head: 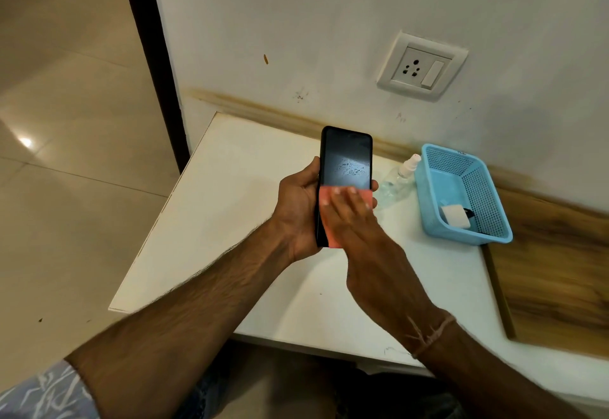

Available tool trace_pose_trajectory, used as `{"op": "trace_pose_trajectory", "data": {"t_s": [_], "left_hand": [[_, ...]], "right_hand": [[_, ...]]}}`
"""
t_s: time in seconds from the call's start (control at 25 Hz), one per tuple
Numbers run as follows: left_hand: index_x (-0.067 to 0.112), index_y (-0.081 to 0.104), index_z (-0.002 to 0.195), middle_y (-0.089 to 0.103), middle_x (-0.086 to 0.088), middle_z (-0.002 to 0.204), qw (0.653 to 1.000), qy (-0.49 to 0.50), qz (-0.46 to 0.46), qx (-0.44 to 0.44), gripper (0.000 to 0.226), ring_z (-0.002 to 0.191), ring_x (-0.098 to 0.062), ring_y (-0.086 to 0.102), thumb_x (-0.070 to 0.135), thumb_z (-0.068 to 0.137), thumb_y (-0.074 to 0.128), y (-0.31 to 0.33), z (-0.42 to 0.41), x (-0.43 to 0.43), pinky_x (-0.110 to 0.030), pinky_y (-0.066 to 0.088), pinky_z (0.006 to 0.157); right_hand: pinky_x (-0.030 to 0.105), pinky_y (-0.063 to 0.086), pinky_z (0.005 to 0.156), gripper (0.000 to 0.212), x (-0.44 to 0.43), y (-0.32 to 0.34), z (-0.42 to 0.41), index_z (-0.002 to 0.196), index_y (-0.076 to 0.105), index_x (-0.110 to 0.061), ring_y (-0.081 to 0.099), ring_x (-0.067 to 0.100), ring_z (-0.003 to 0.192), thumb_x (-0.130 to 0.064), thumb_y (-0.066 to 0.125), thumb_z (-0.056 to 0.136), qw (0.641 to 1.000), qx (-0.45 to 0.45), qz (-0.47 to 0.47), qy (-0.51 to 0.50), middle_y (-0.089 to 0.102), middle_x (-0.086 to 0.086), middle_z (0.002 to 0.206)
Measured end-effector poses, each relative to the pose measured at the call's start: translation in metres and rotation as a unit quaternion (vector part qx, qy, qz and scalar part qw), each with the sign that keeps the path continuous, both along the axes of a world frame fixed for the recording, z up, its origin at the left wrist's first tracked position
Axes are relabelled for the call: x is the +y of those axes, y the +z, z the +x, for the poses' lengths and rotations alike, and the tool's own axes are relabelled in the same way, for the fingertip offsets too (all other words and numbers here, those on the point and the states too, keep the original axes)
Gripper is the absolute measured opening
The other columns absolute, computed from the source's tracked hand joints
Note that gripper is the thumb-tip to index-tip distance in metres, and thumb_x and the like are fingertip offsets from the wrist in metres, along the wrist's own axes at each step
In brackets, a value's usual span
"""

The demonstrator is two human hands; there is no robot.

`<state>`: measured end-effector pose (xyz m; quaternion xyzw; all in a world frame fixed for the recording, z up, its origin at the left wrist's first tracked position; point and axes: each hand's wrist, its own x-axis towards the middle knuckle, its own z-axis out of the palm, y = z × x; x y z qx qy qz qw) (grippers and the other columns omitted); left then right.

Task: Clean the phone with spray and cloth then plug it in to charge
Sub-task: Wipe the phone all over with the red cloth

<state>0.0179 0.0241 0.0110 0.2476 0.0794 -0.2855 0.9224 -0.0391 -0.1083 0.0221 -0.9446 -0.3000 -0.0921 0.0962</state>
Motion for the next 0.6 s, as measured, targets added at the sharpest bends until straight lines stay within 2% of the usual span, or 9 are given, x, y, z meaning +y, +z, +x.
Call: {"op": "trace_pose_trajectory", "data": {"t_s": [0.08,0.16,0.24,0.32,0.4,0.48,0.6], "left_hand": [[0.005,0.048,0.147,0.055,-0.021,0.134,1.0,-0.001,-0.016,-0.004,0.073,0.106,-0.034,0.057,0.058,0.1,0.029,-0.002,0.0,0.0,-0.047,0.043,0.102],[0.005,0.049,0.145,0.057,-0.021,0.133,1.0,0.001,-0.017,-0.003,0.074,0.106,-0.035,0.058,0.058,0.099,0.029,-0.004,0.002,-0.001,-0.046,0.044,0.101],[0.005,0.052,0.143,0.058,-0.021,0.134,1.0,0.004,-0.009,0.0,0.073,0.109,-0.037,0.057,0.059,0.098,0.031,-0.005,0.003,0.0,-0.045,0.044,0.103],[0.008,0.057,0.141,0.059,-0.019,0.138,1.0,0.007,0.013,0.001,0.071,0.116,-0.036,0.056,0.06,0.099,0.033,-0.007,0.005,0.0,-0.048,0.038,0.112],[0.013,0.063,0.135,0.06,-0.017,0.14,0.999,0.019,0.037,0.005,0.066,0.117,-0.034,0.058,0.061,0.099,0.037,-0.01,0.005,0.001,-0.049,0.036,0.115],[0.016,0.07,0.125,0.066,-0.014,0.129,0.998,0.031,0.046,0.008,0.06,0.109,-0.032,0.062,0.06,0.098,0.041,-0.01,0.005,0.001,-0.047,0.045,0.105],[0.017,0.074,0.115,0.073,-0.01,0.109,0.999,0.037,0.03,0.014,0.054,0.089,-0.029,0.072,0.057,0.098,0.043,-0.01,0.005,0.001,-0.041,0.06,0.078]], "right_hand": [[0.058,0.029,0.106,0.08,-0.012,-0.004,-0.018,0.139,0.04,0.0,0.029,0.042,0.136,0.023,0.048,0.063,0.999,0.002,-0.033,0.042,0.035,0.014,0.147],[0.058,0.038,0.102,0.072,-0.028,-0.001,-0.026,0.138,0.044,0.0,0.033,0.041,0.135,0.019,0.044,0.069,0.997,0.006,-0.053,0.047,0.039,0.016,0.147],[0.053,0.033,0.107,0.071,-0.037,0.007,-0.019,0.139,0.042,0.0,0.029,0.037,0.139,0.015,0.03,0.071,0.998,0.0,-0.054,0.035,0.037,0.014,0.149],[0.05,0.026,0.11,0.078,-0.033,0.014,0.001,0.14,0.04,0.002,0.025,0.037,0.14,0.023,0.034,0.065,0.999,-0.002,-0.034,0.009,0.036,0.016,0.149],[0.047,0.022,0.113,0.075,-0.025,0.02,0.026,0.142,0.036,0.002,0.02,0.034,0.142,0.026,0.043,0.071,1.0,-0.005,-0.012,-0.016,0.032,0.017,0.15],[0.039,0.017,0.119,0.065,-0.017,0.025,0.054,0.147,0.029,-0.005,0.011,0.022,0.145,0.015,0.047,0.087,0.999,-0.011,0.003,-0.036,0.024,0.009,0.155],[0.025,0.008,0.117,0.066,-0.011,0.033,0.086,0.151,0.019,-0.016,0.005,0.013,0.147,0.005,0.043,0.093,0.998,0.004,0.013,-0.059,0.015,-0.001,0.159]]}}
